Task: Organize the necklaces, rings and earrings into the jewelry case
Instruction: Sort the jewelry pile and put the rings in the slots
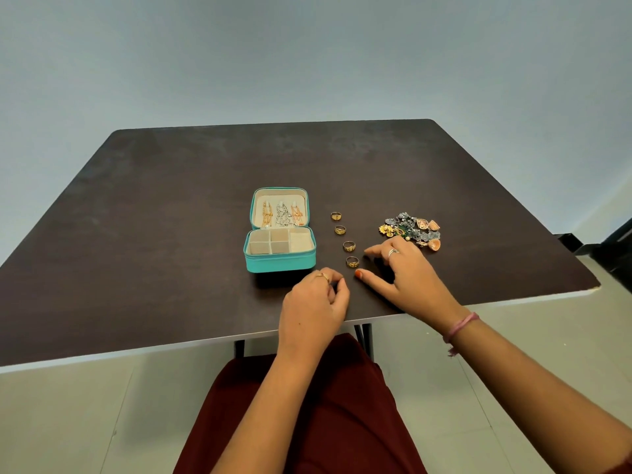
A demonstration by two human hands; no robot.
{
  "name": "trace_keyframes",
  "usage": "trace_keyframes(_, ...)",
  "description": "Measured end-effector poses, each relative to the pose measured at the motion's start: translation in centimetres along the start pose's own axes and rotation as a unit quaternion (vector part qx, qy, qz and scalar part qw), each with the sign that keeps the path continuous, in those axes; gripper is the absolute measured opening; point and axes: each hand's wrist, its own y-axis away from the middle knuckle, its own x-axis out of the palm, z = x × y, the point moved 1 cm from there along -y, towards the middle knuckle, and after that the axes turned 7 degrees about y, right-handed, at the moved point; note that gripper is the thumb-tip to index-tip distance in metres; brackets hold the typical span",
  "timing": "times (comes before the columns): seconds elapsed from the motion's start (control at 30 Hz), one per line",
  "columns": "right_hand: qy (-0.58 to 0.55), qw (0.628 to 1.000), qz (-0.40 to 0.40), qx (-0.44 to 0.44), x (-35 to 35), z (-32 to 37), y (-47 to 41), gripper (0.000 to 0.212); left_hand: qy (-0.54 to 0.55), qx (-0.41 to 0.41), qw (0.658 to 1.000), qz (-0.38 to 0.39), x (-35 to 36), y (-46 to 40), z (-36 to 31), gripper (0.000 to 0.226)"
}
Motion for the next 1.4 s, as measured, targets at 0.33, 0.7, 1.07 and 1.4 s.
trace_keyframes(0.33, -0.029, 0.999, -0.007, 0.014, 0.4, -0.4, -0.4, 0.048, 0.264, 0.106, 0.959, -0.018, -4.9, -0.2, -1.2, 0.014)
trace_keyframes(0.7, -0.072, 0.997, 0.032, -0.018, 0.3, 0.3, -1.9, 0.036, 0.119, -0.098, 0.983, 0.095, -9.9, -5.4, 5.4, 0.089)
trace_keyframes(1.07, -0.142, 0.990, 0.028, 0.001, 0.4, 0.3, -1.9, 0.006, 0.033, -0.130, 0.982, 0.132, -8.4, -3.3, 4.5, 0.110)
trace_keyframes(1.4, -0.226, 0.973, 0.029, -0.029, -2.3, 6.2, -5.8, 0.014, 0.026, -0.125, 0.983, 0.134, -8.2, -3.3, 6.1, 0.114)
